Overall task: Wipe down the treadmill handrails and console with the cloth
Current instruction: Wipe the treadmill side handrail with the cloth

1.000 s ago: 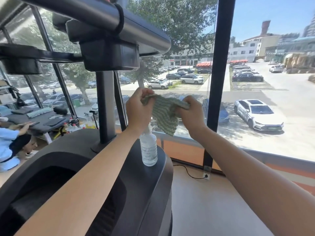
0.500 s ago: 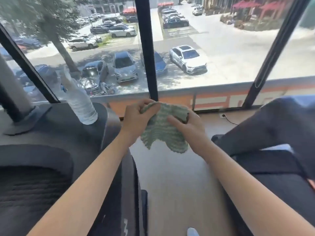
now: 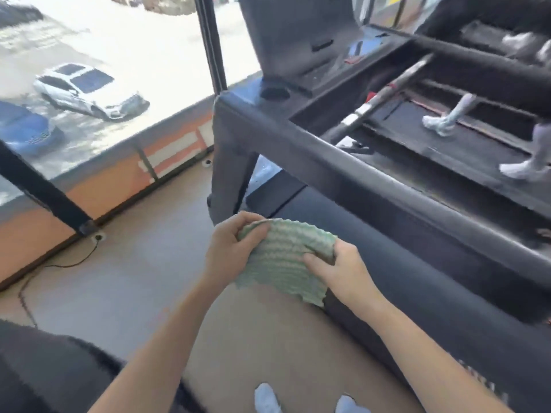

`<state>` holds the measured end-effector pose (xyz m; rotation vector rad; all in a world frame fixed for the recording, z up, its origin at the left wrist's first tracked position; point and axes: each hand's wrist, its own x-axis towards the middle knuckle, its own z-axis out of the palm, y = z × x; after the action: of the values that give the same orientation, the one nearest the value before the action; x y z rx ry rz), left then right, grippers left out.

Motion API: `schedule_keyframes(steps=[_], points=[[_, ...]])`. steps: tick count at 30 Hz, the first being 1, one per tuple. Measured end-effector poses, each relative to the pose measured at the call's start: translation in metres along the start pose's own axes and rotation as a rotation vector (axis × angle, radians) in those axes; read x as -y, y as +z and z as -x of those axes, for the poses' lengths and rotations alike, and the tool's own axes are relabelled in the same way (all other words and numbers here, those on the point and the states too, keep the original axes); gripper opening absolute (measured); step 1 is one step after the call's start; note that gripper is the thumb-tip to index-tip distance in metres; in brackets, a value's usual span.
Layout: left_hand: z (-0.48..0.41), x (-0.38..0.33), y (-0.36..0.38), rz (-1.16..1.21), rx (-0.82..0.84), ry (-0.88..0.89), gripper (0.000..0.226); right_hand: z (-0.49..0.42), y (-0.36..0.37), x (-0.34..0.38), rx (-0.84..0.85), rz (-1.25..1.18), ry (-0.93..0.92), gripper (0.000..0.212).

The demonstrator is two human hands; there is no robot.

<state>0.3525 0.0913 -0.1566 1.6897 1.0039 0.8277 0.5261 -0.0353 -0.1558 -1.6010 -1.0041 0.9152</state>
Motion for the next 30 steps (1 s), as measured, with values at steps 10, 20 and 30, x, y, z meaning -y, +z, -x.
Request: schedule_keyframes(steps=[10, 20, 30], points=[[0.029, -0.054, 0.169, -0.013, 0.234, 0.112, 0.003, 0.095, -0.149, -0.048, -0.477, 0.147, -0.051, 0.008], [0.043, -0.109, 0.268, -0.118, 0.223, 0.281, 0.004, 0.132, -0.240, -0.053, -0.899, 0.221, -0.178, 0.040], [0.037, -0.102, 0.329, -0.495, -0.211, 0.501, 0.024, 0.092, -0.304, -0.081, -0.913, 0.555, -0.202, 0.026]])
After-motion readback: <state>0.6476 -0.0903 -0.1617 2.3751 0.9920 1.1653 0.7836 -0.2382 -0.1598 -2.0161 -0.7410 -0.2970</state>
